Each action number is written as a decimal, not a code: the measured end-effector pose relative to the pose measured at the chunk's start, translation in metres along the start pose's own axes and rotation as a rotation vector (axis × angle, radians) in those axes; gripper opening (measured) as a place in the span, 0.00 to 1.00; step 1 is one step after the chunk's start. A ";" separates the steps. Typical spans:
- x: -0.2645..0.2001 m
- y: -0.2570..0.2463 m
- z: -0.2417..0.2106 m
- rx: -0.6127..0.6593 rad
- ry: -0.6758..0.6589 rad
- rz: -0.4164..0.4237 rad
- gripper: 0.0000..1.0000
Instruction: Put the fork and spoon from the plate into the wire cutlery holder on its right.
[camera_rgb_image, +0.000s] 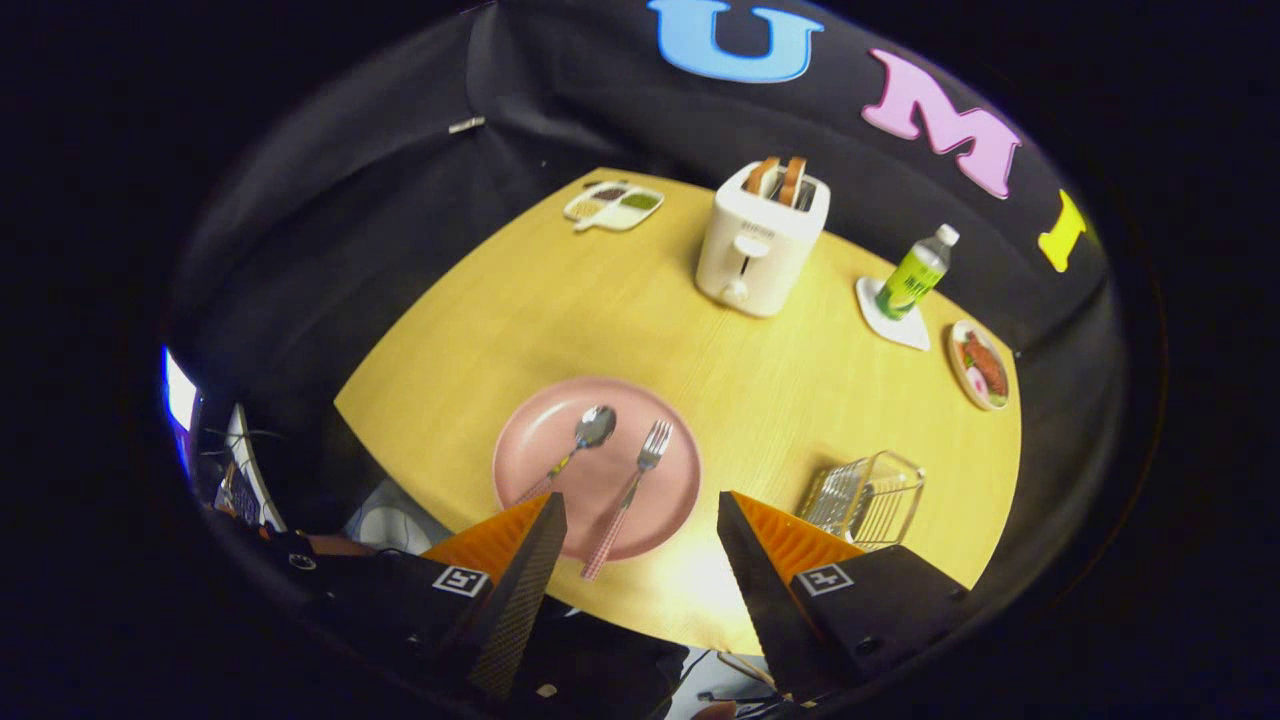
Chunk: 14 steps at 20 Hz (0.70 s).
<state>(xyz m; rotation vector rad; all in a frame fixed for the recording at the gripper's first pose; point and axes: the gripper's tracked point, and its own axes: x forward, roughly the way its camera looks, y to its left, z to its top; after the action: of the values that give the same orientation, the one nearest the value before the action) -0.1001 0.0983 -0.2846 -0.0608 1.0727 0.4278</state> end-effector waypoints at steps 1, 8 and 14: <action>0.010 0.006 -0.010 0.003 0.038 0.017 0.95; 0.070 0.013 -0.043 0.057 0.172 0.002 0.79; 0.103 0.012 -0.065 0.033 0.257 -0.039 0.61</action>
<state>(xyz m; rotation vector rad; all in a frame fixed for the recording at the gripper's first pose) -0.1171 0.1244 -0.4025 -0.1092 1.3288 0.3731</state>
